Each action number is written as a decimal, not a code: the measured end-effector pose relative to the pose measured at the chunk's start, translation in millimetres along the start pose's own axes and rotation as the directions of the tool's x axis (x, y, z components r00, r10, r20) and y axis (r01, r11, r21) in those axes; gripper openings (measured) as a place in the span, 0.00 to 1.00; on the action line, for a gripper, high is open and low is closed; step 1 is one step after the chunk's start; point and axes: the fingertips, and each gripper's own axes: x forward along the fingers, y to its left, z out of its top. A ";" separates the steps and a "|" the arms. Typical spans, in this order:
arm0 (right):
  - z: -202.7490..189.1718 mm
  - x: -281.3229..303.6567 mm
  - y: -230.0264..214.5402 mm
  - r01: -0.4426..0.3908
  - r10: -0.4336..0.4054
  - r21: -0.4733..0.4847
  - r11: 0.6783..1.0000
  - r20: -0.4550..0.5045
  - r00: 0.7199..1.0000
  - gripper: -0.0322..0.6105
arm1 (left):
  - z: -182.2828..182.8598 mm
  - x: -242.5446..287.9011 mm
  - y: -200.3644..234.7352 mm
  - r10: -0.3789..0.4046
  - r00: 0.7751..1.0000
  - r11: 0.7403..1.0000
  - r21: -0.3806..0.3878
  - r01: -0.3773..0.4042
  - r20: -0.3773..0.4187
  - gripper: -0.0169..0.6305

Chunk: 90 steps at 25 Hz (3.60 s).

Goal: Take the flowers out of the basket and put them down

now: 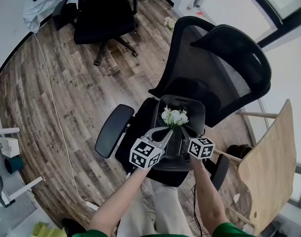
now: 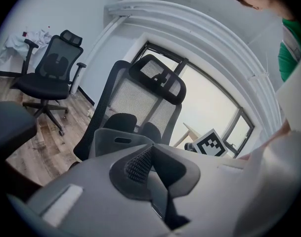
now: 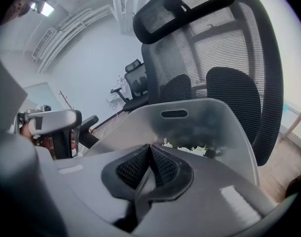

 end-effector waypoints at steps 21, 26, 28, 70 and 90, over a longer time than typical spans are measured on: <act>-58.6 56.3 -50.3 0.089 -0.058 0.166 0.982 -0.185 0.981 0.44 | 5.3 19.8 14.4 0.043 0.998 0.998 -0.041 -0.041 0.036 0.06; -95.2 74.0 -59.2 0.112 -0.045 0.227 0.967 -0.280 0.959 0.47 | 4.5 20.1 15.8 0.038 0.998 0.998 -0.059 -0.035 0.049 0.06; -106.6 82.4 -60.1 0.113 -0.037 0.230 0.967 -0.311 0.950 0.47 | 5.2 20.1 18.1 0.039 0.997 0.997 -0.073 -0.035 0.059 0.06; -110.5 86.1 -39.4 0.094 -0.031 0.216 0.972 -0.278 0.960 0.06 | 20.2 -15.4 33.9 0.091 0.993 0.990 -0.118 -0.082 0.070 0.06; 87.4 -30.0 63.5 0.025 -0.033 0.103 0.994 0.078 0.996 0.06 | 147.8 -70.2 -24.3 -0.010 0.995 0.999 0.032 0.006 0.102 0.06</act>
